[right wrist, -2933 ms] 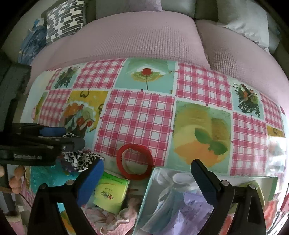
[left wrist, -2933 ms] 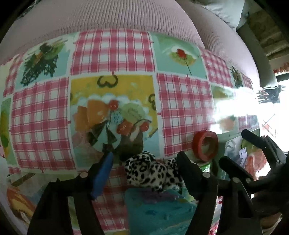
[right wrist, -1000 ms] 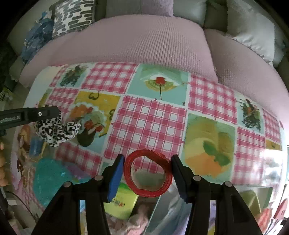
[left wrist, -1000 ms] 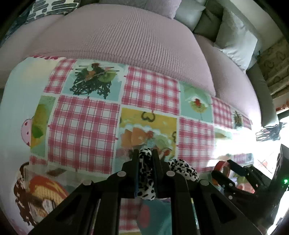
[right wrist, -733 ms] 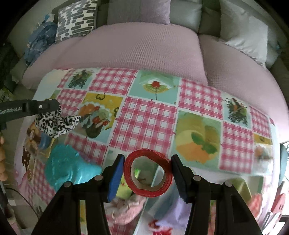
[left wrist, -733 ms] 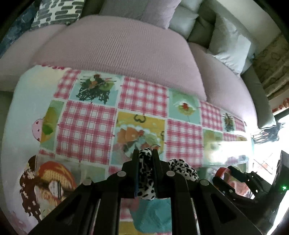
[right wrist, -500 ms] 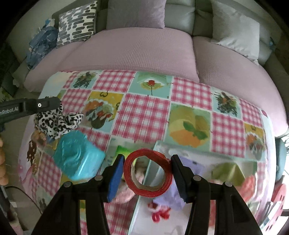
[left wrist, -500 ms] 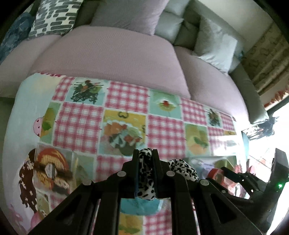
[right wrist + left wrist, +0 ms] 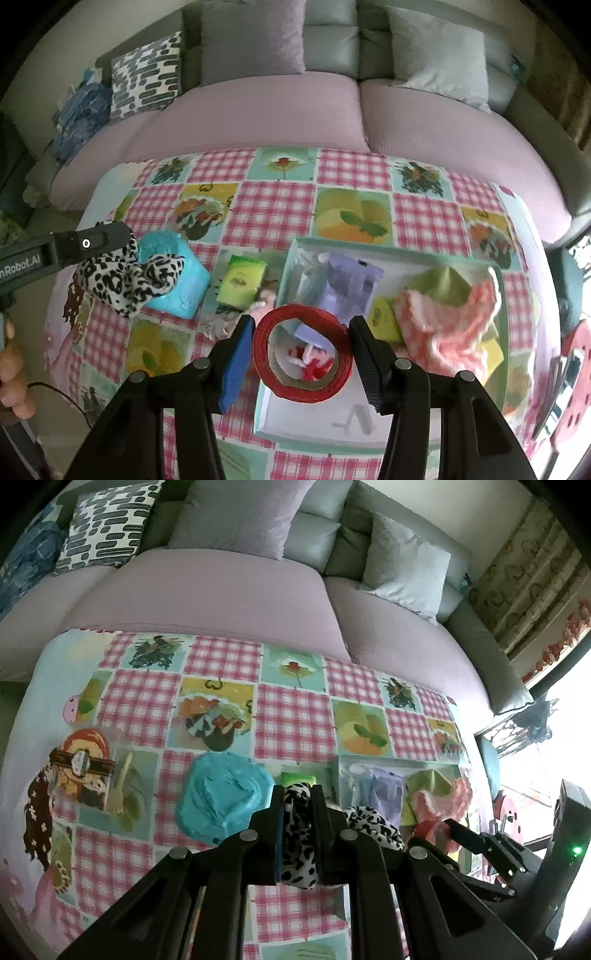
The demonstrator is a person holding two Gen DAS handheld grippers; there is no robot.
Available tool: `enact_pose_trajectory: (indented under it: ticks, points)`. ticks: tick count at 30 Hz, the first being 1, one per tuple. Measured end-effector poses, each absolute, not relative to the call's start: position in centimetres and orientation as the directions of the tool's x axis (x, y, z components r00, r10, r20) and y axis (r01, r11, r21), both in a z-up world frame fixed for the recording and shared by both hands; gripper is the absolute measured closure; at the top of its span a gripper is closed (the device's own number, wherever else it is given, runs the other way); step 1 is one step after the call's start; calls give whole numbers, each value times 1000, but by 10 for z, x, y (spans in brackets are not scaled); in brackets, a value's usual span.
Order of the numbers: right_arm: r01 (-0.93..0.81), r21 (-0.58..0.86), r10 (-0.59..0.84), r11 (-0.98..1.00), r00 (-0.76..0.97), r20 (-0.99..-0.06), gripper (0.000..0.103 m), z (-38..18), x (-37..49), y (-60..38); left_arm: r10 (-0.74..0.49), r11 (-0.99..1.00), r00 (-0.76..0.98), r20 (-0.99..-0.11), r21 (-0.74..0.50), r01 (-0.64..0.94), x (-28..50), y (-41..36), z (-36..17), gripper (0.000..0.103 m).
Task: Organize soft objects
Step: 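Carry the scrunchie with the left tool while the right tool carries the red ring to the tray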
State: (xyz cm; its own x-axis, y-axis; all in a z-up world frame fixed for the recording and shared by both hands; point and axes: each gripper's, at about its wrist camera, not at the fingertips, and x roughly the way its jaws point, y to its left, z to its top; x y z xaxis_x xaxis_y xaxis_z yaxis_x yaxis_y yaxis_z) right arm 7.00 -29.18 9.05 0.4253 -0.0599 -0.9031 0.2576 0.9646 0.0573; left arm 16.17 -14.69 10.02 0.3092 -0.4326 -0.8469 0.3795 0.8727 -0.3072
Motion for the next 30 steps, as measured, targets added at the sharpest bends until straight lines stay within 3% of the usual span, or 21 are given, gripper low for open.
enact_pose_trajectory:
  ticks: [15,30]
  points:
    - [510,165,-105,844,459,-882,48,40,11,-350,-493,844,315,-811,-357,400,119,-195,50,90]
    - [521,179,-121,834,490,-864,47,32,-12,-359,-496,822,322,-806,-317,473,95,-217,43,90]
